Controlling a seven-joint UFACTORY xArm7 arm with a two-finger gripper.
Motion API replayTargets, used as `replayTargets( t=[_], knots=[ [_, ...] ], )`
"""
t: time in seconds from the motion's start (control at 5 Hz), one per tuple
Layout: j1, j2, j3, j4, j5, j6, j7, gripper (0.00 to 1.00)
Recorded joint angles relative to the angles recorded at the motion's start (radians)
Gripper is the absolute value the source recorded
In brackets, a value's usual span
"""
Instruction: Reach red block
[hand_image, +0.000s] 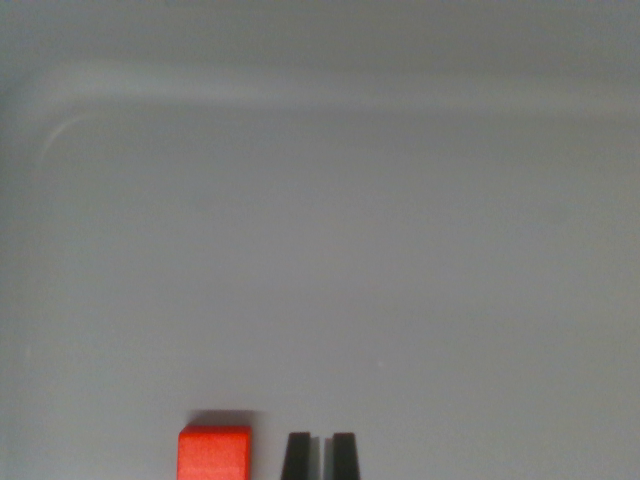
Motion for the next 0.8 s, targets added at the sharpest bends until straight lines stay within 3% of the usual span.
replayTargets(
  t=[0.2,0.4,0.6,0.8],
  knots=[
    [0.0049,0.009,0.004,-0.038,0.0011,-0.044,0.006,0.0],
    [0.0049,0.009,0.004,-0.038,0.0011,-0.044,0.006,0.0],
    [0.0099,0.018,0.008,-0.078,0.0022,-0.09,0.012,0.0],
    [0.0099,0.018,0.008,-0.078,0.0022,-0.09,0.012,0.0]
  ],
)
